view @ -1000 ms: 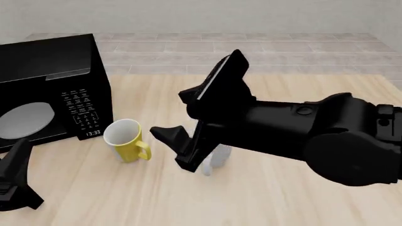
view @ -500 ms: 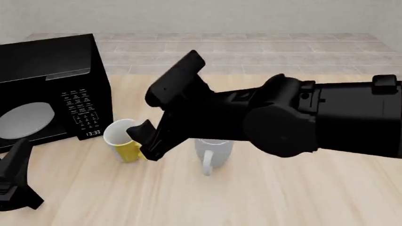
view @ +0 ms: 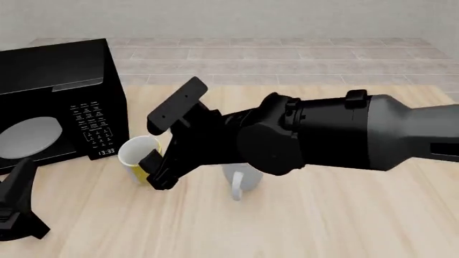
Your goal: Put the yellow and white mug to the front of the white mug.
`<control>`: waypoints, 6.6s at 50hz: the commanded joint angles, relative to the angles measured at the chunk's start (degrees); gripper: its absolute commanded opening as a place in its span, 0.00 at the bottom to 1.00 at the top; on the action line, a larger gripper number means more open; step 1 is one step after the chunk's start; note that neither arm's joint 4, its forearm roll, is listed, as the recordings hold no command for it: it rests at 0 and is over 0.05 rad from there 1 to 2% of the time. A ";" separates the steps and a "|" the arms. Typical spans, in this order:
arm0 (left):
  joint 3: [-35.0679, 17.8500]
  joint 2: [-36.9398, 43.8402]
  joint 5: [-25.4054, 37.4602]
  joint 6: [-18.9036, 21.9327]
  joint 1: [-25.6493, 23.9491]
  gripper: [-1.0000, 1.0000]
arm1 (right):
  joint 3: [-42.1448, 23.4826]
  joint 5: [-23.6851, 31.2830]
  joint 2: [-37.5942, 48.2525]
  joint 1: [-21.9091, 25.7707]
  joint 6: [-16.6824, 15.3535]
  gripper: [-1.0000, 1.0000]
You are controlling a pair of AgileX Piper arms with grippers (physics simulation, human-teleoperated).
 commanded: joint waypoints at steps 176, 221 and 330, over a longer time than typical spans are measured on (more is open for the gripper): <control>0.00 0.01 0.00 -0.01 0.01 1.00 | -18.06 8.12 12.87 -23.21 -2.65 0.00; 0.00 -0.01 0.00 0.00 0.01 1.00 | -9.08 -0.75 14.77 -31.75 2.25 0.00; 0.00 0.00 0.00 0.01 0.00 1.00 | 0.45 -4.69 5.61 -33.92 3.34 1.00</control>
